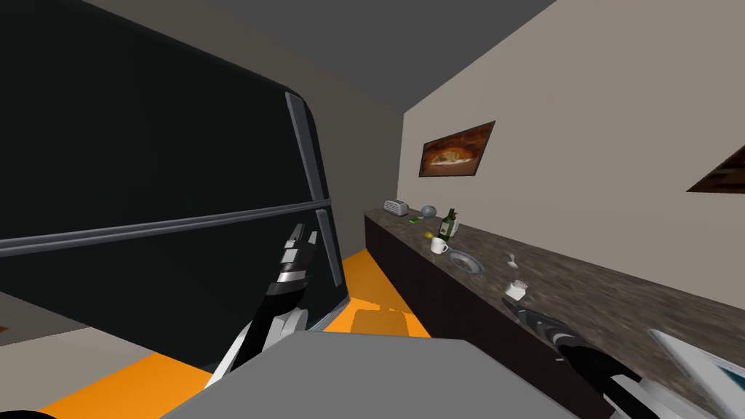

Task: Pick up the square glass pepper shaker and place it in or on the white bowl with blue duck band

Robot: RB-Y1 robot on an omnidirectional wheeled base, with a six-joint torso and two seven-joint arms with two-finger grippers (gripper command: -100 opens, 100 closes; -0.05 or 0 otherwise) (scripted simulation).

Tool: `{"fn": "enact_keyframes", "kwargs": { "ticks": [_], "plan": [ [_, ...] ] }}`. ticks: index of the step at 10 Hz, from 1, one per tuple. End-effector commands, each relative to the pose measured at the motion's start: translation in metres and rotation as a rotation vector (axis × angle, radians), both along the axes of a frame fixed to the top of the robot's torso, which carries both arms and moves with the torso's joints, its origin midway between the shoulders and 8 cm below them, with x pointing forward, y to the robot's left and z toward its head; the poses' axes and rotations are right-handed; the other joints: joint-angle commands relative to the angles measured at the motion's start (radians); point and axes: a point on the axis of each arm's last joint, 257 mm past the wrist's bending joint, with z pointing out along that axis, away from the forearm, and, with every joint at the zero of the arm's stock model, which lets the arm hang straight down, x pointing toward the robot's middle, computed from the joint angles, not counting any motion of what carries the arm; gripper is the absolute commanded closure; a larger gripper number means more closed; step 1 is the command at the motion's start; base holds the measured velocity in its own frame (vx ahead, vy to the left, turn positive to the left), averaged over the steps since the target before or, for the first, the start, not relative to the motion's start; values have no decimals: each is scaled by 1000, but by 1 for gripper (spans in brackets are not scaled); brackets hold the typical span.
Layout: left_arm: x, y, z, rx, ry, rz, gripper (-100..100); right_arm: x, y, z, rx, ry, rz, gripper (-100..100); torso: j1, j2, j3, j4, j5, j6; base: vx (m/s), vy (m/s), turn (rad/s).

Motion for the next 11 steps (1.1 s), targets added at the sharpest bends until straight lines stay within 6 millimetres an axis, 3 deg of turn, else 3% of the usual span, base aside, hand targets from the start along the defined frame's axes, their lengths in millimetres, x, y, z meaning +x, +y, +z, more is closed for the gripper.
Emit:
{"fn": "enact_keyframes", "kwargs": {
  "ticks": [1, 2, 3, 5, 6, 7, 8, 9, 10, 11],
  "plan": [
    [0, 0, 0, 0, 0, 0, 0, -10, -23, 6, -56, 39, -23, -100, 0, 0, 0, 0, 0, 0, 114, 51, 20],
    [0, 0, 0, 0, 0, 0, 0, -19, -48, 14, -118, 80, -49, -100, 1, 0, 0, 0, 0, 0, 182, 67, 31],
    [0, 0, 0, 0, 0, 0, 0, -22, -59, 18, -143, 97, -60, -100, 2, -3, -2, -1, 0, 0, 188, 59, 23],
    [0, 0, 0, 0, 0, 0, 0, -29, -78, 27, -191, 128, -80, -100, 1, -2, -1, -1, 0, 0, 121, 33, 7],
    [0, 0, 0, 0, 0, 0, 0, -27, -72, 24, -174, 116, -71, -100, 0, 0, 0, 0, 0, 0, 46, 10, 2],
    [0, 0, 0, 0, 0, 0, 0, -28, -74, 25, -177, 119, -74, 0, -1, 3, 2, 1, 0, 0, 10, 2, 1],
    [0, 0, 0, 0, 0, 0, 0, -26, -73, 18, -176, 116, -82, -100, -2, 6, 3, 1, 0, 0, 44, -70, 59],
    [0, 0, 0, 0, 0, 0, 0, -27, -74, 21, -176, 117, -79, -100, -6, 5, 3, 1, -1, 0, 28, -47, 27],
    [0, 0, 0, 0, 0, 0, 0, -27, -74, 21, -176, 117, -79, 100, -5, 6, 3, 1, -1, 1, 4, -8, -6],
    [0, 0, 0, 0, 0, 0, 0, -27, -74, 21, -177, 117, -80, 100, -3, 7, 4, 2, -1, 0, 4, -6, -6]
  ]
}}
